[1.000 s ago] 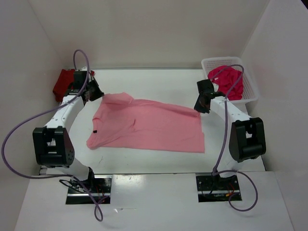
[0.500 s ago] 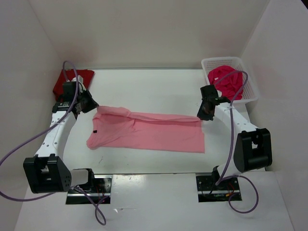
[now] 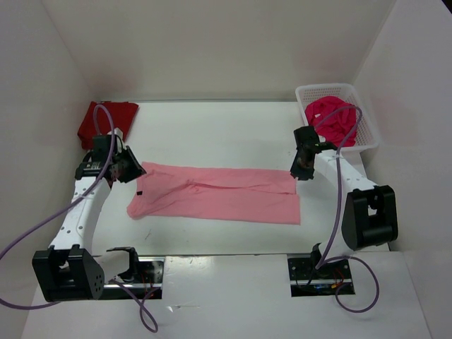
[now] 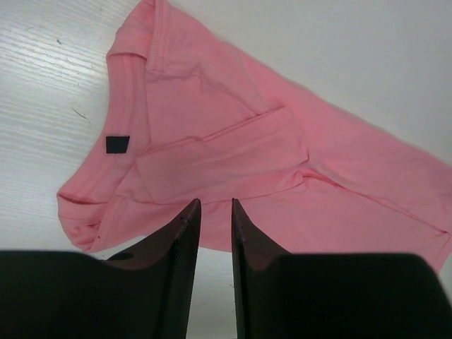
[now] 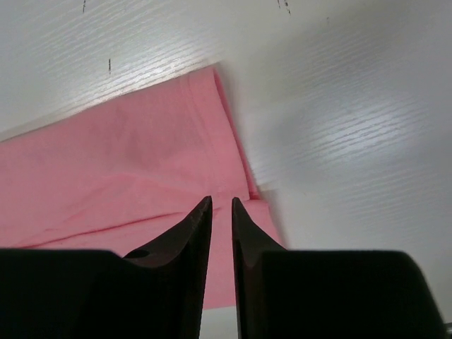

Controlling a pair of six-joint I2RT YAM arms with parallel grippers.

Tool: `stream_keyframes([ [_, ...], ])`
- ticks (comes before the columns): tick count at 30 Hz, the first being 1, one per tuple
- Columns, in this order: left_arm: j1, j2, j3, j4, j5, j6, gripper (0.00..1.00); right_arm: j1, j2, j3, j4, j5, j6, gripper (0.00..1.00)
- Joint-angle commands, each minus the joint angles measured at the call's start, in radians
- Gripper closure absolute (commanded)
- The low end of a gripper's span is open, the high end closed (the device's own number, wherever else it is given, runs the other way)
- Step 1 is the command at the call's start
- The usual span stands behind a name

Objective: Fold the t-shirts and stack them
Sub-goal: Fold the other side of the tshirt into a rectangle

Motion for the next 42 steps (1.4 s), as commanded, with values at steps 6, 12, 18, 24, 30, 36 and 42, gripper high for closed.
stream_keyframes([
  [6,0.006,-0.047,0.016,0.011,-0.049,-0.022,0.68,-0.008,-0.126,0.017,-0.033,-0.037,-0.003,0.77],
  [12,0.006,0.08,-0.003,0.195,0.047,-0.055,0.67,0.171,-0.105,0.058,0.08,-0.215,0.065,0.99],
  [18,-0.003,0.317,0.032,0.33,0.119,-0.086,0.67,0.444,0.147,0.255,0.269,-0.348,0.143,0.99],
  [24,-0.004,0.459,0.058,0.391,0.119,-0.12,0.67,0.587,0.437,0.558,0.302,-0.358,0.134,0.76],
  [30,0.047,0.579,0.033,0.391,0.119,-0.164,0.66,0.636,0.645,0.743,0.293,-0.381,0.134,0.59],
  [36,0.139,0.57,-0.053,0.426,0.142,-0.223,0.63,0.656,0.777,0.91,0.253,-0.361,0.123,0.54],
  [42,0.139,0.56,-0.053,0.426,0.171,-0.232,0.63,0.656,0.859,1.01,0.218,-0.349,0.114,0.54],
])
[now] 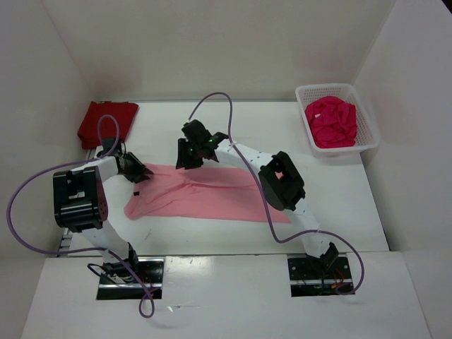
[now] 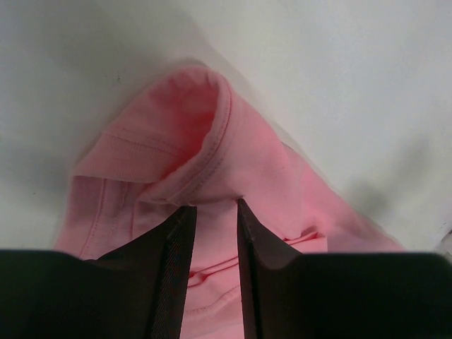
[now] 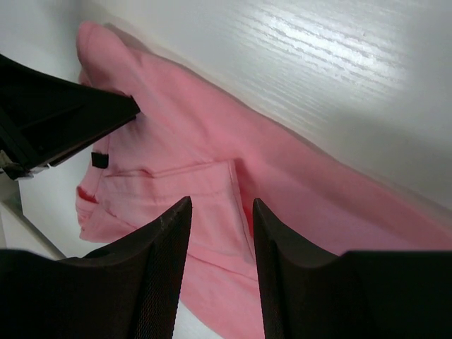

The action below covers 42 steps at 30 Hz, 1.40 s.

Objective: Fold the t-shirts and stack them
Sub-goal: Fold the other side of the tshirt into a rectangle

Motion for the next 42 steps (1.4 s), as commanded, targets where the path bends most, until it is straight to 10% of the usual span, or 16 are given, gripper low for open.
stream_keyframes([
  [1,0.001,-0.029,-0.016,0.011,0.004,-0.005,0.63,0.011,0.042,0.088,-0.021,0.019,-0.015,0.54],
  [19,0.001,-0.077,-0.025,0.022,0.042,0.005,0.63,0.059,0.21,0.334,-0.148,0.031,-0.064,0.58],
  [29,0.001,-0.097,-0.034,0.022,0.042,0.005,0.63,0.059,0.174,0.286,-0.156,0.119,-0.095,0.43],
  [42,0.001,-0.069,-0.025,0.022,0.032,0.014,0.63,0.059,0.187,0.26,-0.156,0.02,-0.085,0.67],
])
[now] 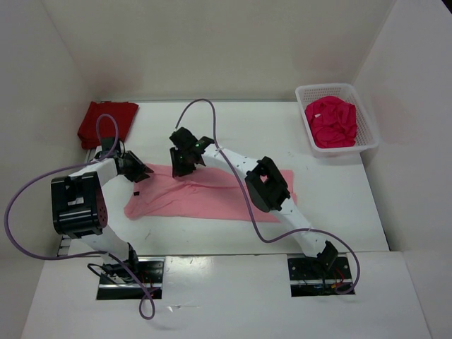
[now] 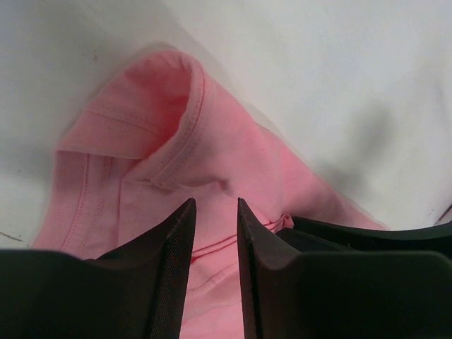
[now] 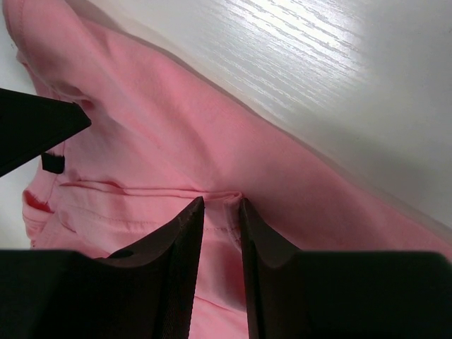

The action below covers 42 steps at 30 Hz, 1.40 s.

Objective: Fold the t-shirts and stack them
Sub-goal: Fold the other side of the tshirt into a rectangle

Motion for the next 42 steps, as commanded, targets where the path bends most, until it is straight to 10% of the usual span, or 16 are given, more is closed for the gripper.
stream_keyframes([
  [1,0.001,-0.004,0.001,0.016,0.006,0.017,0.63,0.003,-0.018,-0.005,-0.001,-0.016,-0.006,0.67],
  [7,0.001,0.026,0.01,0.025,0.006,0.008,0.63,0.003,-0.05,-0.025,-0.013,0.015,-0.017,1.0],
  [25,0.001,0.092,0.049,0.025,-0.012,-0.002,0.63,0.003,-0.559,-0.694,0.211,-0.139,-0.008,0.99],
  [38,0.001,0.045,0.058,0.016,-0.03,-0.011,0.63,0.031,-0.636,-0.789,0.174,-0.105,-0.037,0.59],
  [42,0.001,-0.035,0.047,0.005,-0.03,-0.02,0.63,0.031,-0.578,-0.642,0.151,-0.115,-0.037,0.95],
])
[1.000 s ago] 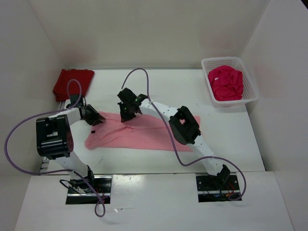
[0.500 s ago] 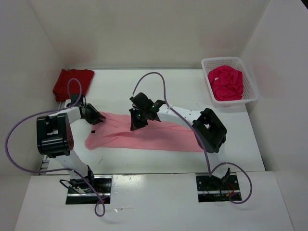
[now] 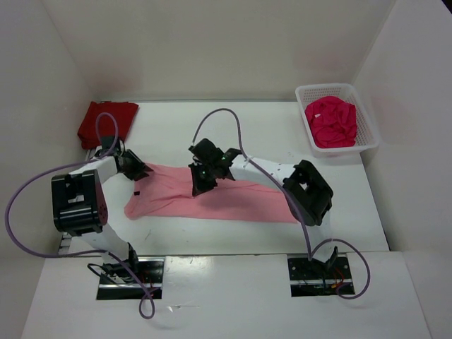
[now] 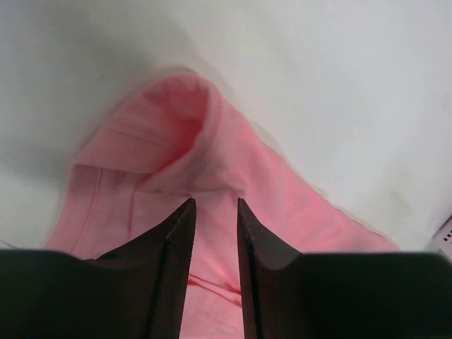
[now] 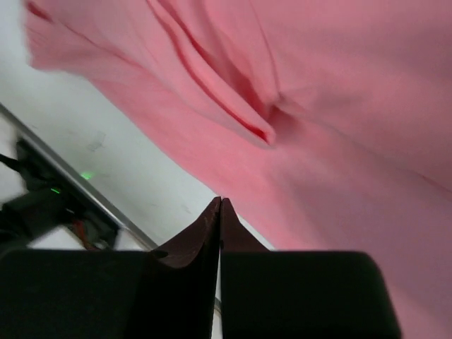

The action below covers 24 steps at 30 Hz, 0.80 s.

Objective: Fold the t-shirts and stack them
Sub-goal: Fold the other side of the tshirt into a rectangle

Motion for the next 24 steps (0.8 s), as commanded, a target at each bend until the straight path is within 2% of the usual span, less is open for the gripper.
stream_keyframes([
  [1,0.001,-0.118,0.017,0.008,-0.015,-0.014,0.63,0.008,-0.004,0.159,0.002,0.008,-0.009,1.0],
  [4,0.001,-0.129,0.007,0.008,-0.015,-0.014,0.63,0.008,0.1,0.297,0.002,0.031,-0.009,1.0],
  [8,-0.011,-0.12,0.007,-0.002,-0.015,-0.005,0.63,0.019,0.307,0.59,-0.069,0.041,-0.009,1.0],
  [14,-0.029,-0.063,0.017,-0.002,-0.015,0.005,0.63,0.028,0.538,0.888,-0.21,0.063,-0.028,1.0],
  [19,-0.029,-0.022,0.017,0.008,-0.015,0.005,0.63,0.048,0.59,0.956,-0.238,0.051,-0.028,1.0],
  [24,-0.029,0.017,0.035,0.008,-0.015,0.005,0.63,0.057,0.599,0.936,-0.238,0.051,-0.028,1.0],
])
